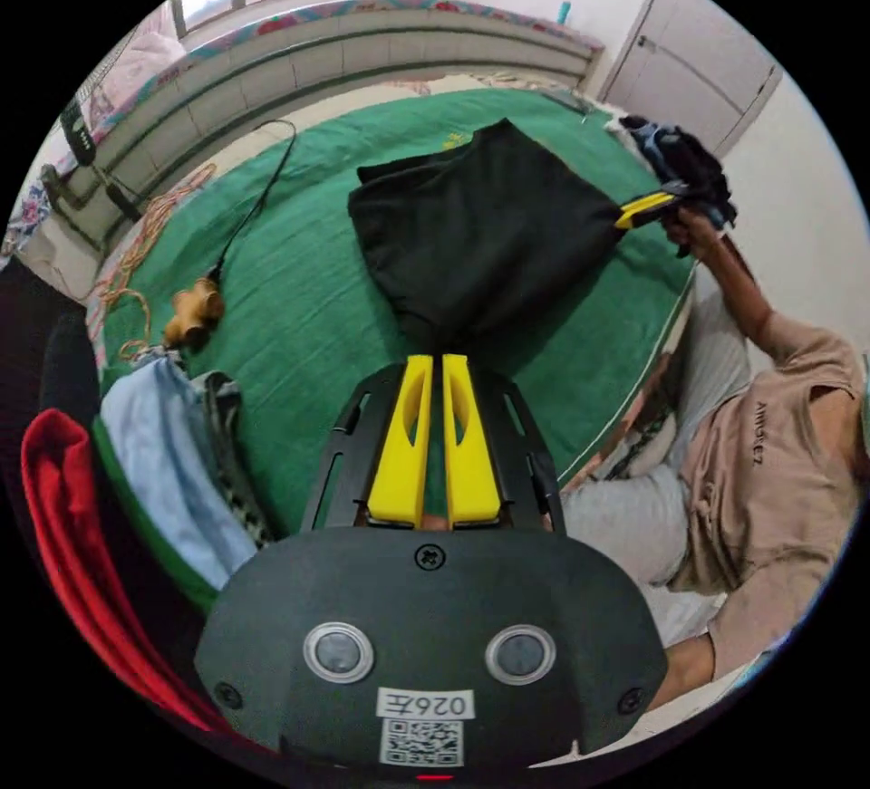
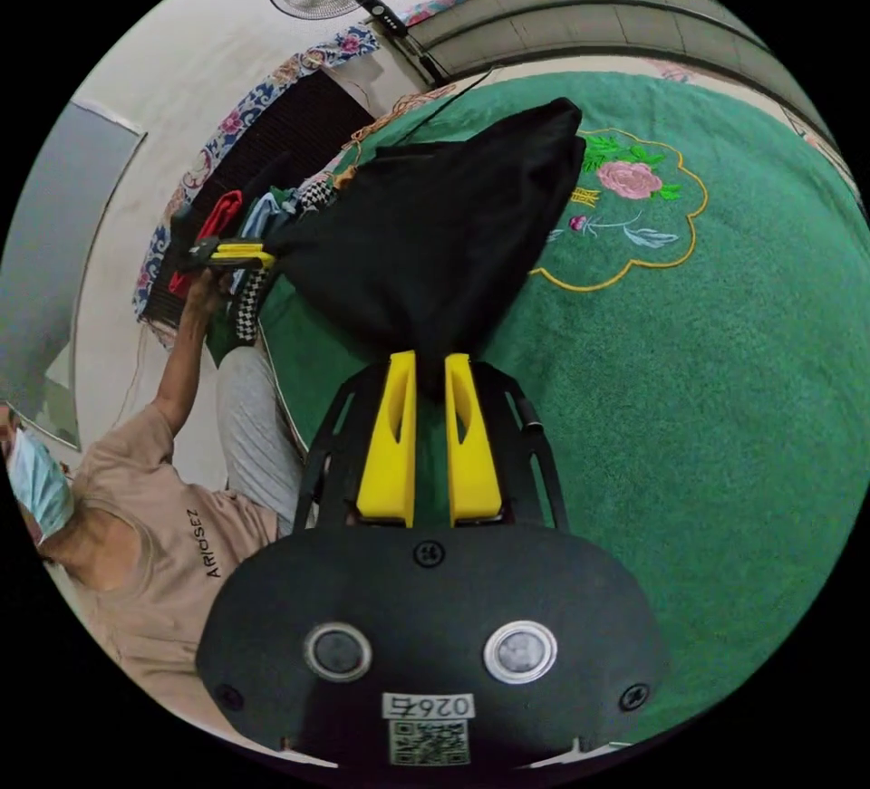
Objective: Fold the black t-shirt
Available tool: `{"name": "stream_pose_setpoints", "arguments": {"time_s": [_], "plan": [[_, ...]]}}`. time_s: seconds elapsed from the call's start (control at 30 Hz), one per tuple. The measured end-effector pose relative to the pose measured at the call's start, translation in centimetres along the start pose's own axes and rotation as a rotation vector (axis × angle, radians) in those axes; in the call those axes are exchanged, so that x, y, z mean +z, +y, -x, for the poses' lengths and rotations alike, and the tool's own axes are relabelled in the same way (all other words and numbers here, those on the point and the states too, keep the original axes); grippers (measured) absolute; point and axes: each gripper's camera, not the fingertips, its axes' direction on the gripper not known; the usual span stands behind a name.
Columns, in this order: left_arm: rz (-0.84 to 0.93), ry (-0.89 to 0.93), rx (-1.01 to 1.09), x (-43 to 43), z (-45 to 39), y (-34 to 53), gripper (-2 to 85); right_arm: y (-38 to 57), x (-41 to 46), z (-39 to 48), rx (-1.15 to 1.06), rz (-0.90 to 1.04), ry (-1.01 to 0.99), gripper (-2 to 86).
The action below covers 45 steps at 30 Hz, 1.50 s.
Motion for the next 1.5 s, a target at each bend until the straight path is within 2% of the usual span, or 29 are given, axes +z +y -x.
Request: {"name": "stream_pose_setpoints", "arguments": {"time_s": [0.07,0.13,0.2,0.27,0.3,0.37,0.4,0.43,0.5,0.57,0.67,0.7,0.8,0.83,0.93,1.0,1.07,1.13,1.2,1.27,1.3,1.33,1.43,1.5], "plan": [[0.019,-0.187,-0.054,-0.5,0.3,1.3,-0.4,-0.2,0.3,0.0,-0.008,0.013,0.017,0.9],[-0.091,-0.057,-0.057,-1.6,0.1,2.7,-0.4,-0.6,0.5,0.1,-0.011,0.019,0.024,1.1],[-0.248,0.252,0.004,-2.1,-1.1,3.8,0.5,-0.9,0.7,0.2,-0.009,0.021,0.027,1.3],[-0.265,0.347,0.046,-1.0,-2.7,3.6,6.5,-1.1,1.0,0.3,-0.009,0.021,0.031,1.5],[-0.226,0.342,0.054,0.4,-3.6,2.6,12.7,-1.2,1.2,0.3,-0.004,0.018,0.031,1.6],[-0.101,0.342,0.063,3.4,-4.7,0.2,16.9,-1.4,1.5,0.3,0.001,0.019,0.029,1.7],[-0.027,0.295,0.066,4.7,-5.2,-1.3,16.2,-1.6,1.7,0.4,0.002,0.018,0.028,1.7],[-0.026,0.218,0.076,4.4,-5.3,-1.7,14.9,-1.7,1.9,0.5,0.0,0.014,0.029,1.7],[-0.155,0.266,0.114,0.9,-4.2,-2.1,3.5,-1.8,2.1,0.7,-0.004,0.004,0.037,1.6],[-0.243,0.233,0.127,-2.3,-3.1,-1.3,1.8,-2.0,2.3,1.1,-0.013,0.001,0.05,1.4],[-0.135,0.126,0.14,-3.1,-2.7,0.1,0.2,-2.4,2.8,1.3,-0.029,0.009,0.003,1.2],[-0.058,0.059,0.107,-2.3,-2.6,0.8,-0.2,-2.6,3.1,1.4,-0.03,0.03,0.007,1.1],[0.007,-0.042,0.003,-1.0,-1.8,3.6,-0.6,-2.8,3.6,1.9,-0.043,0.064,0.013,1.1],[-0.016,-0.02,-0.015,-1.2,-1.7,4.1,-0.7,-2.7,3.4,2.4,-0.053,0.055,0.032,1.0],[-0.297,0.131,-0.054,-3.7,-1.8,5.4,-0.8,-2.4,1.8,5.0,-0.087,-0.069,0.155,1.0],[-0.517,0.197,0.026,-5.2,-3.3,4.3,-0.9,-2.4,0.9,7.1,-0.144,-0.199,0.224,0.9],[-0.598,0.216,0.129,-5.0,-4.9,2.1,-1.0,-3.0,0.8,9.4,-0.214,-0.33,0.286,1.0],[-0.568,0.194,0.171,-3.1,-6.2,-1.0,-1.0,-5.5,3.0,11.5,-0.304,-0.348,0.289,1.4],[-0.285,0.101,0.215,2.3,-7.1,-6.1,-1.0,-8.4,6.4,11.6,-0.322,-0.226,0.303,1.2],[-0.07,0.082,0.235,6.4,-6.5,-7.9,-0.9,-10.7,10.7,10.2,-0.275,-0.001,0.442,-0.5],[-0.116,0.168,0.154,5.6,-4.5,-7.5,-0.9,-10.8,12.2,9.5,-0.284,0.073,0.465,-0.8],[-0.122,0.178,0.112,5.2,-3.5,-7.1,-0.9,-10.2,11.5,9.1,-0.253,0.002,0.406,-1.0],[-0.341,0.154,0.039,2.1,0.2,-3.2,-0.5,-8.7,9.0,9.7,-0.233,-0.168,0.409,-0.8],[-0.636,0.314,-0.027,0.3,3.3,0.0,0.4,-8.4,7.7,10.4,-0.237,-0.284,0.387,-0.6]]}}
